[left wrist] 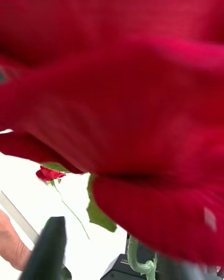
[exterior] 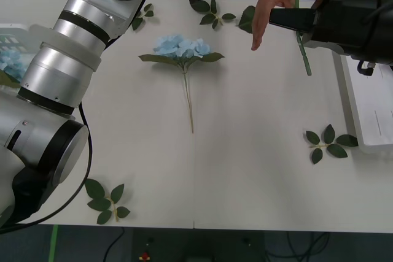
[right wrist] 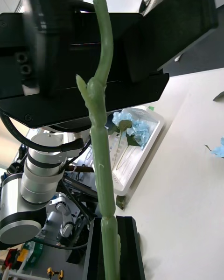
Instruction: Place the red flowers into the right box and the blue flowers into the left box. If a person shows an open palm, hand one flower to the person first, then continue sorting.
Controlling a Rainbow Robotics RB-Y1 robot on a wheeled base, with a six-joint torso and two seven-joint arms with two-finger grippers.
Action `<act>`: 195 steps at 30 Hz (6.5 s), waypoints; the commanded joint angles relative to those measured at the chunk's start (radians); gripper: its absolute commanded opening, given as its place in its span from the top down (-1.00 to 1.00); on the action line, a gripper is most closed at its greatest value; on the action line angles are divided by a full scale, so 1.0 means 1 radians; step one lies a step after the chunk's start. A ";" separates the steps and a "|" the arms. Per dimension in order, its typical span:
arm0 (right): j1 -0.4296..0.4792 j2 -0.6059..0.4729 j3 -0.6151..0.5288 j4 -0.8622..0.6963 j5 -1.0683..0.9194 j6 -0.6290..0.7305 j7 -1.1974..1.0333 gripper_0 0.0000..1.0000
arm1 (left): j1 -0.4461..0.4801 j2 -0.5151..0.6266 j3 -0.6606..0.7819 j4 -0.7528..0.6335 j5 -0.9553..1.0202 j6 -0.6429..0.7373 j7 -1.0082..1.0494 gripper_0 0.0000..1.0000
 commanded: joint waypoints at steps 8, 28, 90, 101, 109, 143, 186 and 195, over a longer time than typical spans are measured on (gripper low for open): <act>-0.039 0.011 0.000 -0.021 -0.014 0.005 0.040 1.00 | 0.008 -0.023 -0.012 -0.041 0.012 -0.012 -0.099 -1.00; -0.039 -0.056 -0.008 0.004 -0.014 -0.036 0.236 1.00 | 0.053 0.046 0.034 -0.062 0.068 0.057 -0.127 -1.00; -0.016 0.108 -0.062 0.004 0.313 -0.685 0.435 0.24 | 0.065 0.110 0.267 -0.059 0.045 0.383 -0.125 -1.00; -0.016 0.108 -0.055 0.002 0.296 -0.685 0.435 -1.00 | 0.065 0.110 0.267 -0.059 0.045 0.383 -0.125 -1.00; -0.016 0.108 -0.057 -0.003 0.264 -0.671 0.435 -1.00 | 0.065 0.110 0.267 -0.059 0.045 0.383 -0.125 -1.00; -0.013 -0.205 -0.057 0.082 -0.003 0.329 0.435 -1.00 | -0.189 0.466 -0.149 -0.065 0.066 0.326 0.700 -1.00; -0.012 -0.213 -0.046 0.022 -0.009 0.334 0.435 -1.00 | -0.447 0.445 -1.440 0.074 -0.009 -0.394 1.889 -1.00; -0.012 -0.213 -0.046 0.022 -0.011 0.334 0.435 -1.00 | -0.456 0.445 -1.457 0.048 -0.035 -0.317 1.603 -1.00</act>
